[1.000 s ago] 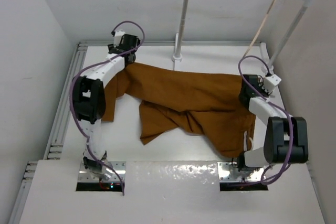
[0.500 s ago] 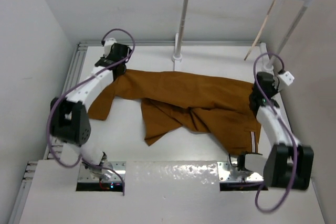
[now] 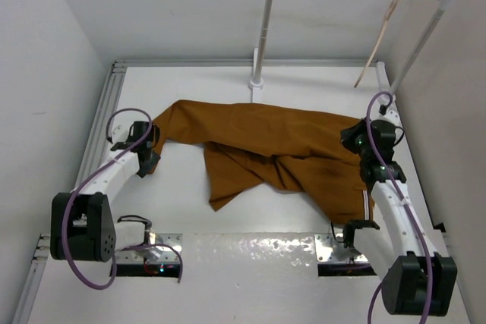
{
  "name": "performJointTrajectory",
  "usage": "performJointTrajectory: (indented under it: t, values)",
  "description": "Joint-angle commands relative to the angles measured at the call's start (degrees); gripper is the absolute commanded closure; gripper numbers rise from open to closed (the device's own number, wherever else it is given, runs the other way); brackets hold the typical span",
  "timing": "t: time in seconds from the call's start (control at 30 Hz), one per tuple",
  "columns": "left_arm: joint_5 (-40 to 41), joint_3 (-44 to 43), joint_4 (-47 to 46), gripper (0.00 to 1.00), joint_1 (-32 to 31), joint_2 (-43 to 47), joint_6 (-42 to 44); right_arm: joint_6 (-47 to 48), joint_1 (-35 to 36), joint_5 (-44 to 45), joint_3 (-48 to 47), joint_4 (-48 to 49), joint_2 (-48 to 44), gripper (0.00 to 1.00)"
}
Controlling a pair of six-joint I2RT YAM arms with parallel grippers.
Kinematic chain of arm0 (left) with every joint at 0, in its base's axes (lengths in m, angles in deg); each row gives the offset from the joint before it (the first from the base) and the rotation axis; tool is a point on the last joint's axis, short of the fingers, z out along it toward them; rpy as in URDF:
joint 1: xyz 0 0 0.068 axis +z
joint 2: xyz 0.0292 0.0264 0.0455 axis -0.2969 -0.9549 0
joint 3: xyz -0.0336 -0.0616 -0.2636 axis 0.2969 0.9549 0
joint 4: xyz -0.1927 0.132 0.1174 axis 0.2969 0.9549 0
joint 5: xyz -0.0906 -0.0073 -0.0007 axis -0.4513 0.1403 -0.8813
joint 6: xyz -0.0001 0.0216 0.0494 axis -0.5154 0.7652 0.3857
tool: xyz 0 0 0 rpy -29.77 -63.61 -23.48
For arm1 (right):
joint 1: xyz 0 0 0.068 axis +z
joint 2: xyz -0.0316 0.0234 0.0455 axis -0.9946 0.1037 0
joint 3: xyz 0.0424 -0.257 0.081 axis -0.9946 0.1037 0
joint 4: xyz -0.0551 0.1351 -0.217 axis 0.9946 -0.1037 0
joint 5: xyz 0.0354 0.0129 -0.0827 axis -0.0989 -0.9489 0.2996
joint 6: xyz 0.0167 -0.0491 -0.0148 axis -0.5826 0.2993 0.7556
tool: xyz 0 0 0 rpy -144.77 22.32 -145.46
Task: Place the trousers on the hanger
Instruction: Flatten out the trousers at the center of the board.
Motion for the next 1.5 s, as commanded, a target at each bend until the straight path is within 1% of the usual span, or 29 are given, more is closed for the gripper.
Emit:
performJointTrajectory:
  t: [0.0,0.07,0.13,0.2,0.27,0.33,0.37,0.43,0.5,0.53,0.6,0.63,0.7,0.73,0.87,1.03,1.1,1.13,1.17,1.2,1.27,1.3,1.33,1.37,1.4,1.43,1.47]
  values:
    - [1.13,-1.05,-1.37,0.60,0.01,3.76,-6.92,2.27,1.61,-5.10,-2.02,-0.29,-0.36,0.99]
    - [1.56,0.61,-2.07,0.51,0.01,3.86,-5.09,2.37,1.79,-6.15,-2.19,-0.47,0.26,0.99]
    - [2.88,1.50,-2.68,0.51,0.27,2.98,-3.50,2.45,2.14,-6.94,-1.93,-0.12,0.17,0.99]
    - [1.40,2.03,-6.02,0.50,0.80,0.52,-0.42,2.54,2.49,-7.30,-1.84,0.50,-0.53,0.99]
    - [-1.49,2.12,-9.18,0.52,0.80,-2.38,0.90,3.15,2.93,-7.56,-2.02,0.32,-0.79,0.99]
    - [-3.52,3.08,-10.50,0.56,0.80,-3.70,-0.15,3.59,3.37,-7.65,-2.28,-0.12,-0.71,0.99]
    - [-4.40,3.61,-12.25,0.60,0.80,-4.49,-0.93,4.03,3.46,-7.65,-2.28,-0.12,-0.62,0.99]
    - [-4.49,5.27,-13.14,0.63,0.80,-4.76,-1.73,4.39,5.12,-7.56,-2.54,-0.47,-0.10,0.98]
    - [-3.80,6.24,-14.46,0.65,0.80,-4.76,-2.70,4.56,5.31,-7.39,-2.54,-0.38,0.08,0.98]
    - [-2.92,6.68,-14.99,0.69,0.80,-4.85,-2.87,4.56,5.31,-7.39,-2.54,-0.38,0.08,0.98]
    - [-1.95,6.95,-15.52,0.73,0.80,-5.02,-3.05,4.48,5.31,-7.39,-2.37,-0.12,0.17,0.98]
    - [-1.51,6.86,-15.69,0.82,0.80,-5.20,-3.49,4.47,5.39,-7.65,-2.28,0.14,0.26,0.98]
    - [0.33,6.86,-15.96,0.87,0.80,-5.20,-3.75,4.30,5.48,-8.00,-2.11,0.41,0.35,0.98]
    - [0.95,6.78,-16.31,0.99,0.80,-5.20,-3.76,4.30,5.40,-8.18,-2.19,0.50,0.43,0.99]
    - [0.52,4.50,-15.43,1.00,0.80,-3.36,-3.84,4.47,5.40,-7.74,-1.93,0.58,0.00,0.98]
    - [3.05,-4.19,-12.36,1.00,0.80,4.28,-0.60,4.47,5.48,-7.65,-1.67,1.11,-0.18,0.98]
    - [7.18,-7.97,-12.44,1.00,0.80,5.17,1.51,4.39,5.48,-7.83,-1.58,1.11,0.00,0.98]
    - [10.50,-13.04,-11.75,1.00,0.80,4.21,3.35,4.39,5.57,-7.83,-1.58,1.20,0.00,0.99]
    - [12.10,-15.70,-11.57,1.00,0.80,3.07,4.41,4.39,5.57,-7.83,-1.49,1.29,0.00,0.98]
    - [14.90,-21.21,-11.48,1.00,0.80,-0.33,5.64,4.30,5.48,-7.91,-1.40,1.37,0.00,0.98]
    - [16.77,-25.64,-14.01,1.00,0.80,-4.21,7.39,4.12,5.66,-8.00,-1.14,1.99,0.26,0.98]
    - [17.99,-28.96,-16.38,1.00,0.80,-8.06,8.36,4.12,5.66,-7.92,-0.96,2.17,0.52,0.98]
    - [20.18,-30.74,-16.92,1.00,2.02,-10.27,8.37,4.21,5.66,-7.83,-1.05,2.17,0.61,0.98]
    - [20.64,-32.58,-17.19,1.00,2.38,-12.65,8.90,4.30,5.66,-7.65,-1.22,1.73,0.78,0.98]
    - [21.34,-37.21,-14.32,1.00,2.64,-17.98,8.99,4.56,5.66,-6.78,-1.40,1.38,1.13,0.94]
    - [24.30,-40.13,-12.03,1.00,2.73,-20.99,8.47,5.17,5.75,-6.08,-1.92,0.33,1.22,0.92]
    - [25.90,-44.42,-8.87,1.00,2.82,-26.15,8.64,5.35,5.66,-4.59,-1.93,0.06,1.05,0.88]
